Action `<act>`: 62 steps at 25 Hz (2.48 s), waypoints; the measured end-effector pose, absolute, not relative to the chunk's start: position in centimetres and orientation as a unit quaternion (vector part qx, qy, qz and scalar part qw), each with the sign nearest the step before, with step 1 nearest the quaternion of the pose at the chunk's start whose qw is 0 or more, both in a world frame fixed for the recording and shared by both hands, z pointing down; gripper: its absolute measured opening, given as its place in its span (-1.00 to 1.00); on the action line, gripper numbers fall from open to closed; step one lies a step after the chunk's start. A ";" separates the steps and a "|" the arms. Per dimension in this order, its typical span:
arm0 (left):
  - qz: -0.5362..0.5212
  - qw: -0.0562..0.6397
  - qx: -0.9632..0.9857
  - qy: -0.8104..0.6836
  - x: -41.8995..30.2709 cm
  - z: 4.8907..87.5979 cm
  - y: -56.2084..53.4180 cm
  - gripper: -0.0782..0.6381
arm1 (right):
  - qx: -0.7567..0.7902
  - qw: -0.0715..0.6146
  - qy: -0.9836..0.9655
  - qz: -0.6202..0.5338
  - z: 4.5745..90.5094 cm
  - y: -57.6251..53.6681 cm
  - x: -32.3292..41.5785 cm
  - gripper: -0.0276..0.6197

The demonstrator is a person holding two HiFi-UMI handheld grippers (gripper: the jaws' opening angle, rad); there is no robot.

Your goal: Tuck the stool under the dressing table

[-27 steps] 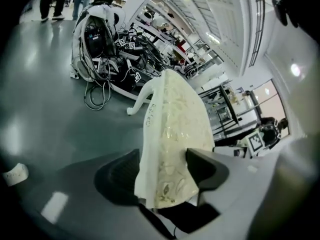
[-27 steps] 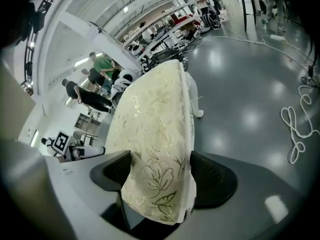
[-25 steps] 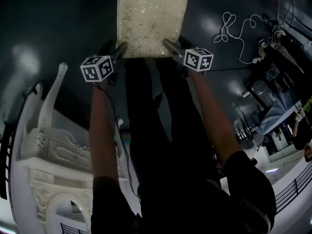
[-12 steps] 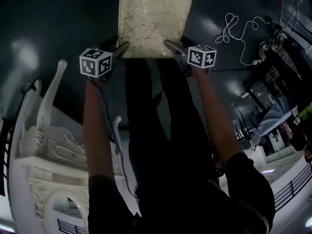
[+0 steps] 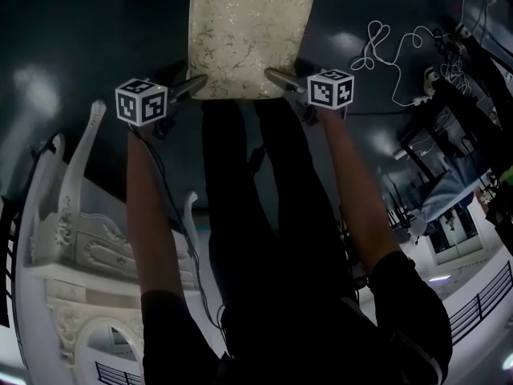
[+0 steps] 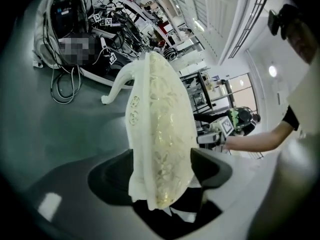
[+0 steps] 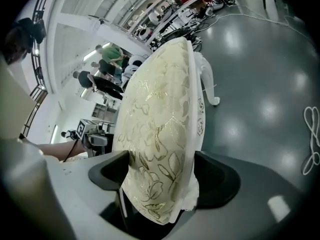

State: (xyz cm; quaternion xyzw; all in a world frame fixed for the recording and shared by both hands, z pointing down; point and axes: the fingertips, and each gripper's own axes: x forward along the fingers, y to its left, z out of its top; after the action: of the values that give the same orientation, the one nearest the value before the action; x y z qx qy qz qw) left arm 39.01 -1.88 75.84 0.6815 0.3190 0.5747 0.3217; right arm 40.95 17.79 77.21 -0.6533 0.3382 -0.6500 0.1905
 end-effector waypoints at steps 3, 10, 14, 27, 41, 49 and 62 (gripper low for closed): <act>0.582 0.312 0.673 0.335 38.7 75.8 -0.3 0.20 | -0.653 0.203 0.333 -0.649 77.1 17.8 41.0 0.36; 0.595 0.278 0.682 0.323 38.9 77.1 0.9 0.32 | -0.686 0.215 0.291 -0.631 77.5 17.5 41.7 0.43; 0.580 0.275 0.704 0.304 39.0 76.7 0.8 0.20 | -0.677 0.202 0.295 -0.643 77.4 17.8 41.8 0.37; 0.563 0.295 0.731 0.247 36.6 74.8 0.7 0.19 | -0.660 0.186 0.323 -0.652 75.5 17.6 40.5 0.32; 0.497 0.367 0.767 0.172 34.7 69.0 -0.2 0.19 | -0.657 0.218 0.341 -0.636 70.4 16.9 40.2 0.26; 0.449 0.371 0.807 0.095 30.6 63.6 0.5 0.19 | -0.624 0.187 0.424 -0.629 66.2 16.5 38.5 0.25; 0.340 0.415 0.839 -0.090 23.1 48.5 3.2 0.19 | -0.534 0.098 0.565 -0.621 52.4 15.1 36.5 0.25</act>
State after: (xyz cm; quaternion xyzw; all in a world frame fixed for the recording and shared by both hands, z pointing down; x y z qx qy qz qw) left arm 23.06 3.20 48.54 0.8389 -0.0901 0.3400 0.4153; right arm 36.55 15.05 52.42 -0.5341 0.5652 -0.6210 0.0978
